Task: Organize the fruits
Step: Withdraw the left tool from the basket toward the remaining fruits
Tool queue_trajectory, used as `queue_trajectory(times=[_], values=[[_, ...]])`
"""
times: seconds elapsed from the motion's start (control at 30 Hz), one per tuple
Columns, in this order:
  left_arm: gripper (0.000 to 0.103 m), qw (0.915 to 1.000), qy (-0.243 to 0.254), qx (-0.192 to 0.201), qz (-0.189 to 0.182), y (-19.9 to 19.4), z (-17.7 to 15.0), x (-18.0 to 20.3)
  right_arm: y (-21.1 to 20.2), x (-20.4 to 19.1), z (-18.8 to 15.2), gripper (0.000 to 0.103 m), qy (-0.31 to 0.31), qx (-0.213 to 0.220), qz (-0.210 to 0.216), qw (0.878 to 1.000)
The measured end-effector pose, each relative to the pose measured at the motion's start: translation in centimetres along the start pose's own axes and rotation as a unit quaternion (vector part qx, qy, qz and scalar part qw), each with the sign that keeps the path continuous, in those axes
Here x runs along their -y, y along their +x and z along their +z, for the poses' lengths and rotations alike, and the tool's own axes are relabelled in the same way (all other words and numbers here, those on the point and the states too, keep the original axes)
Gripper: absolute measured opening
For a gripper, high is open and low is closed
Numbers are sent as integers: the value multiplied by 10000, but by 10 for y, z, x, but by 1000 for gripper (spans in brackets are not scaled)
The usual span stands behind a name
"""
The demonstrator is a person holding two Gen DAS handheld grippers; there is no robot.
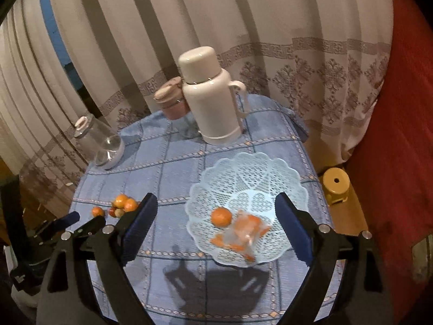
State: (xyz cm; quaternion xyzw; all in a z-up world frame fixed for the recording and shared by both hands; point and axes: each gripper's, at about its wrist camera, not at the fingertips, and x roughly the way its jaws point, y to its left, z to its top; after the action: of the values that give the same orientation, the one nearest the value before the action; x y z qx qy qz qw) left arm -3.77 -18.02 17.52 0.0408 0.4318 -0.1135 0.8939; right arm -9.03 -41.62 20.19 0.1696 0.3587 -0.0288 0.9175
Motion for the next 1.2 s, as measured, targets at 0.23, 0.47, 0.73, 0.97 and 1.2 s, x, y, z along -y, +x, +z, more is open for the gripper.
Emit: queue_trajectory(times=[0.23, 0.47, 0.73, 0.97, 1.2], values=[[80, 9987, -396, -37, 328, -11, -12, -56, 13, -35, -1, 90, -138, -86, 264, 9995], [80, 9955, -704, -132, 623, -17, -25, -108, 30, -68, -7, 90, -251, -241, 526, 9980], [80, 9928, -886, -208, 779, -20, -31, -148, 58, -103, -19, 90, -375, -529, 625, 9959], [80, 9911, -975, -312, 848, -13, -34, -178, 80, -130, -30, 90, -483, -759, 640, 9939], [80, 9919, -907, -382, 803, 4, -28, -199, 96, -149, -45, 90, -550, -983, 559, 9921]])
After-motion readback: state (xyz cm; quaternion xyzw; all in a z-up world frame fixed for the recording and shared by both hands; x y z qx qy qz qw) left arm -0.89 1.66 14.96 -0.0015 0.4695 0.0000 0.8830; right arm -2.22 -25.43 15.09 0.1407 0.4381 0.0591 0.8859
